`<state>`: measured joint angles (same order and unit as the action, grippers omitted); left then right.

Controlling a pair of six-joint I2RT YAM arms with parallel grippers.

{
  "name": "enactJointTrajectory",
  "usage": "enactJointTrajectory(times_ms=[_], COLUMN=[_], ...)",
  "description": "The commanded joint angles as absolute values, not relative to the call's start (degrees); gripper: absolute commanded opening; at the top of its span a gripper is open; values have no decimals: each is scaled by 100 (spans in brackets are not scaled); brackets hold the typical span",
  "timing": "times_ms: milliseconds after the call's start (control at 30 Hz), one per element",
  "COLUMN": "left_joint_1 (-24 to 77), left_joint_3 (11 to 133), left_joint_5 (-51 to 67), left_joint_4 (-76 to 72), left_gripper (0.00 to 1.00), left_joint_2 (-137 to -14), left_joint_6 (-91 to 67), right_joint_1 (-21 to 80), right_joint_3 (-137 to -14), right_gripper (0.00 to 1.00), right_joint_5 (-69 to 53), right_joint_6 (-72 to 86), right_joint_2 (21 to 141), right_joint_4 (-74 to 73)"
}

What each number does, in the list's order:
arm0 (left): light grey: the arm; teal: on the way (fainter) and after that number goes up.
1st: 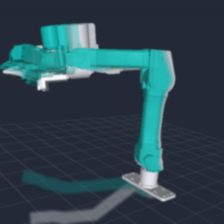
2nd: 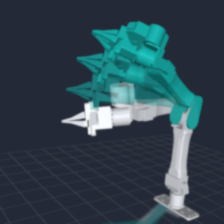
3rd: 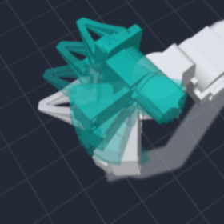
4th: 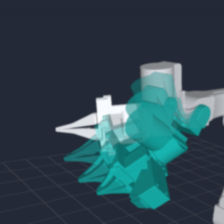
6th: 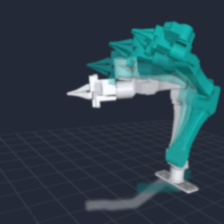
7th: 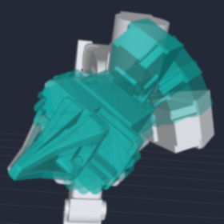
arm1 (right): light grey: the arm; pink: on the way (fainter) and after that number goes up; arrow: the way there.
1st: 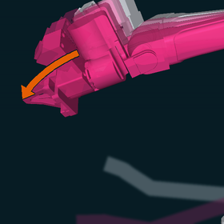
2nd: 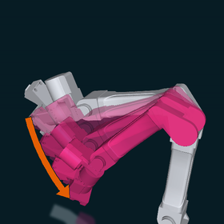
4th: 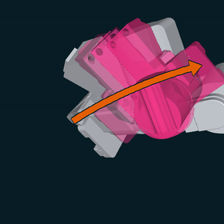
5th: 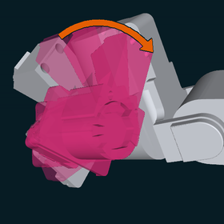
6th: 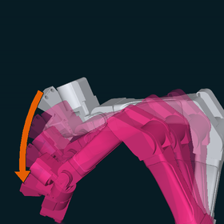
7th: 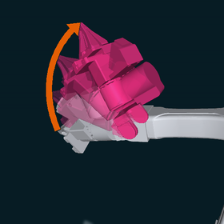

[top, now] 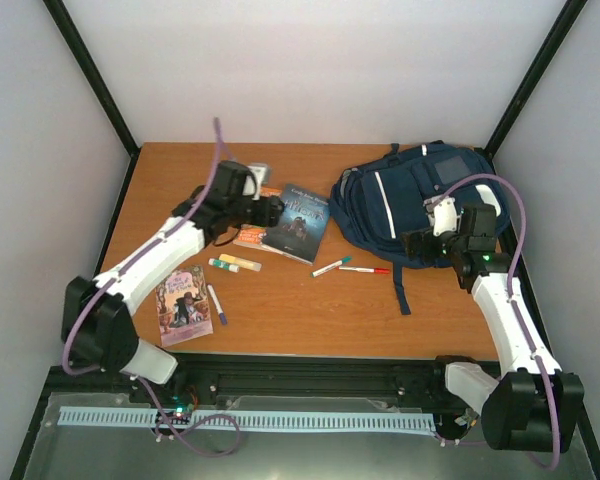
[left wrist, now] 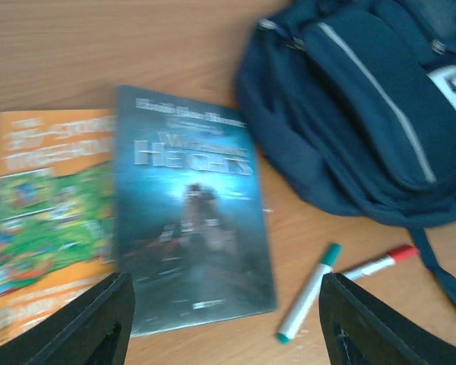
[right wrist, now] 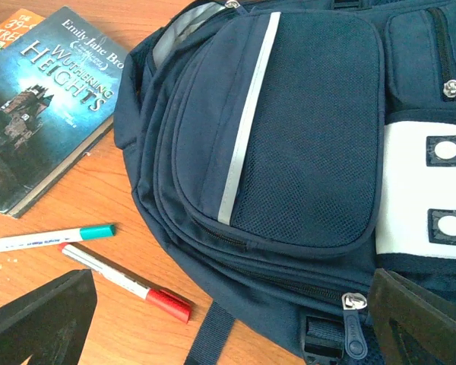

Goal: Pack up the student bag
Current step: Move the stationery to the center of the board.

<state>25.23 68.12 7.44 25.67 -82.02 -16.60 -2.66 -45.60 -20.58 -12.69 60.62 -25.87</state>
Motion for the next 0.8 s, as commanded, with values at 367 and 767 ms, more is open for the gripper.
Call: enactJointTrajectory(times_ms=[367, 767], left_joint_1=[4930, 5022], left_joint_3=[9453, 10264], left_joint_5=[603, 551], left_joint_4=[3592, 3510], left_gripper=[66, 64], left_joint_2=[-11463, -12770], left_joint_6=[-758, -457], right_joint_1=[-456, -464], right_joint_3=[-4410, -4369], right_gripper=[100, 100], right_joint_5=[-1759, -1610], right_joint_6=[-1304, -1349], right_joint_2=[5661, 5622], right_joint_4=[-2171, -2086])
